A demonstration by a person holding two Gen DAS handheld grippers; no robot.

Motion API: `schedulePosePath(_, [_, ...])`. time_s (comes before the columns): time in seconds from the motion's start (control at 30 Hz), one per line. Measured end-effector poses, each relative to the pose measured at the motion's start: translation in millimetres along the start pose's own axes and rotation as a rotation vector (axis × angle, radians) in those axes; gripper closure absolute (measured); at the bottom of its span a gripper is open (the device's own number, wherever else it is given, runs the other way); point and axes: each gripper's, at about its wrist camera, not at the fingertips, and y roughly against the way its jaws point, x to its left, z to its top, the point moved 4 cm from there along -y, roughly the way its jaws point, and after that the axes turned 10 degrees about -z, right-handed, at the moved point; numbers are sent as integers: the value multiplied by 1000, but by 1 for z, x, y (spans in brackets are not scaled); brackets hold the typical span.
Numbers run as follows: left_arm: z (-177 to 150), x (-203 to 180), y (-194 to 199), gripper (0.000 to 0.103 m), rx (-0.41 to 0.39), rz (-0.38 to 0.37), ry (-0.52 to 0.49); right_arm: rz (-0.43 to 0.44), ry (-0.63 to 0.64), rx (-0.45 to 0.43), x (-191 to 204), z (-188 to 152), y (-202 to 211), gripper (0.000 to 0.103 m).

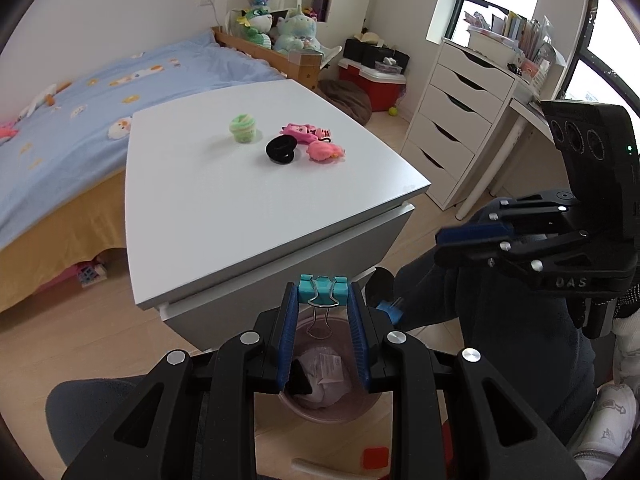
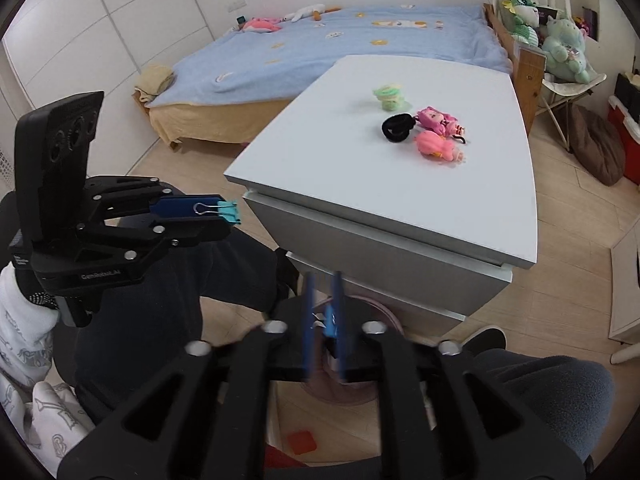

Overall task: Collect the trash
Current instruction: 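Open the left tool over the pink bin, dropping the teal clip, while the right tool drops the blue clip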

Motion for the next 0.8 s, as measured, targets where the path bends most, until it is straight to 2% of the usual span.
schedulePosePath(0.03, [-1, 0, -1, 78, 2, 0, 0, -5, -14, -14, -2, 1, 1, 17])
schedulePosePath(0.1, [-2, 0, -2, 78, 6, -2, 0, -22, -29, -22, -7, 2, 2, 15])
schedulePosePath(0.17, [-2, -1, -3, 78, 11, -6, -3, -51, -42, -29, -12, 3, 3, 6])
schedulePosePath(0.8, [-3, -28, -9, 78, 31, -53, -52, -102, -106, -108, -35, 6, 30, 5])
